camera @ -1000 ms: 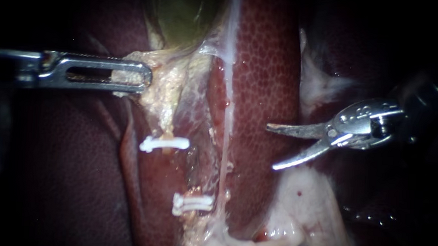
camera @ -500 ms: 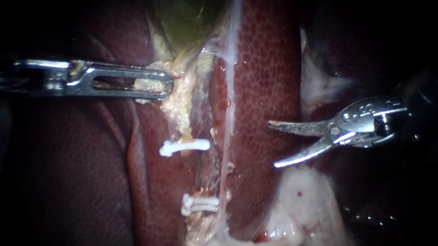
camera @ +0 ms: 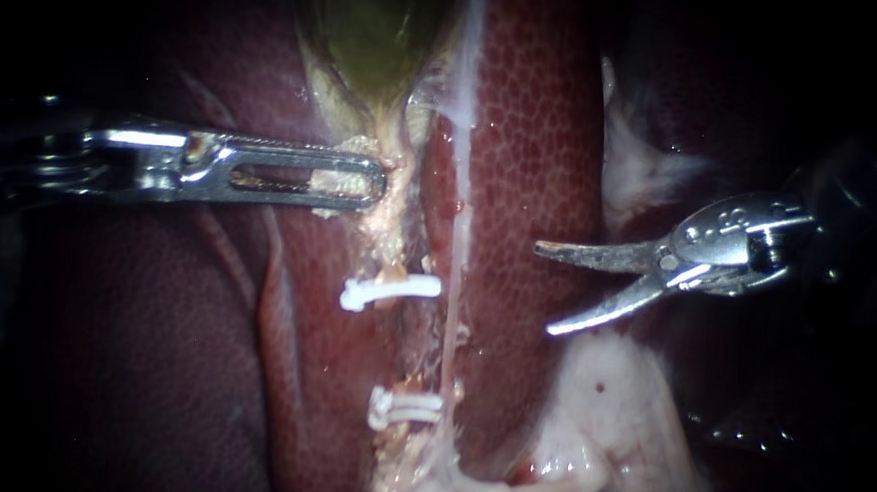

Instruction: Go back from the cut left tube

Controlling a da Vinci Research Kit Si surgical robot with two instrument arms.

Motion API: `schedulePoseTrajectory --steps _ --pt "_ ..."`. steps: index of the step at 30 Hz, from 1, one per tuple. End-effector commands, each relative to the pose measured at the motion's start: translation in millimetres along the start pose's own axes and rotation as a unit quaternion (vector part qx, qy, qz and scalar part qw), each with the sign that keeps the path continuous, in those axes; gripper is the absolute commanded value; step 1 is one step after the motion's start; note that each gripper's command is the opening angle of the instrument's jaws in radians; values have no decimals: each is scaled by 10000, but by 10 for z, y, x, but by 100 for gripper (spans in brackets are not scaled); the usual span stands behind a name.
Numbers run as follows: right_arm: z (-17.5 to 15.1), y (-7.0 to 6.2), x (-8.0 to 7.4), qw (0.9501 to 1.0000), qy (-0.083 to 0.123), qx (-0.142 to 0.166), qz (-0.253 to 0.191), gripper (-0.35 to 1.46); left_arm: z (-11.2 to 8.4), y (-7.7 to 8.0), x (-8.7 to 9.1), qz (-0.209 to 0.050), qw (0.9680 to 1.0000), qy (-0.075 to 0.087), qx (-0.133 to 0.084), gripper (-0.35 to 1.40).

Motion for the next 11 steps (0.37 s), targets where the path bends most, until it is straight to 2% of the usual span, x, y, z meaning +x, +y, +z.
schedulePoseTrajectory --steps 1,11 --pt "0 0 0 10000 1 0 1 143 0 0 0 -1 10000 -1 0 -35" --pt "3 0 2 10000 28 -15 -23 143 -1 -1 0 -1 10000 8 15 -35"
